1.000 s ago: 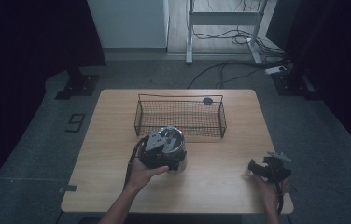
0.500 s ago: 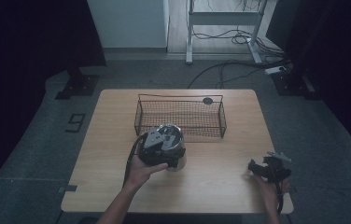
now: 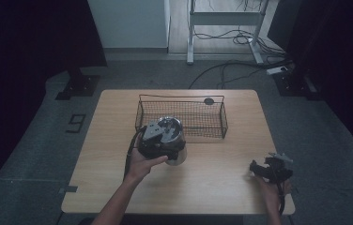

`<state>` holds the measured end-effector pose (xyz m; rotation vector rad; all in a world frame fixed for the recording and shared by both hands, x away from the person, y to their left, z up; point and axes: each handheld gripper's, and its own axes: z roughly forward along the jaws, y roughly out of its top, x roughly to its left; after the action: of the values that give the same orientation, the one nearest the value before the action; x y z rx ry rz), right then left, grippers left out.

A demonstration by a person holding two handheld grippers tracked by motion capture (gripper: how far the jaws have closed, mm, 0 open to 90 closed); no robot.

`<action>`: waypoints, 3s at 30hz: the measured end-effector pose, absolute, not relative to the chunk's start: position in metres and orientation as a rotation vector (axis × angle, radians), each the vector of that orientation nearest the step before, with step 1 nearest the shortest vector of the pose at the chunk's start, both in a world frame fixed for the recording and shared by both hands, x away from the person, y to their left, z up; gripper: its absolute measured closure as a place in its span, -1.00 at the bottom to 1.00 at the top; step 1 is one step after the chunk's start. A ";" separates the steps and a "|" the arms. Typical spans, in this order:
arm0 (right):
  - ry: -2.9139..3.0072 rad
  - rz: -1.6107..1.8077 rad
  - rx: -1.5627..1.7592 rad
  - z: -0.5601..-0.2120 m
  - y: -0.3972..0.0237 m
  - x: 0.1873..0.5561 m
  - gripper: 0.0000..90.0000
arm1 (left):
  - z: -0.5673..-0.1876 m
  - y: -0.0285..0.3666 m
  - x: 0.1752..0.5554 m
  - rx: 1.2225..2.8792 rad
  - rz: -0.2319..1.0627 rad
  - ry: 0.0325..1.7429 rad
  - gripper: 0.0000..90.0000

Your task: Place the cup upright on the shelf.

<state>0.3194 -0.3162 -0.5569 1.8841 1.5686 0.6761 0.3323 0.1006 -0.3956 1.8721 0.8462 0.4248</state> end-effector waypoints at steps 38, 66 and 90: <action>1.571 0.676 1.881 -0.557 -0.316 0.319 -0.97 | -0.375 0.110 0.366 1.836 0.504 0.898 -0.91; 1.570 0.676 1.881 -0.557 -0.316 0.319 -0.97 | -0.371 0.105 0.394 1.825 0.538 0.937 -0.91; 1.570 0.676 1.881 -0.557 -0.316 0.319 -0.97 | -0.369 0.103 0.424 1.809 0.539 1.000 -0.91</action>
<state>0.3193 -0.3164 -0.5571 1.8814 1.5699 0.6763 0.4235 0.1029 -0.3685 1.8089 0.9995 0.5386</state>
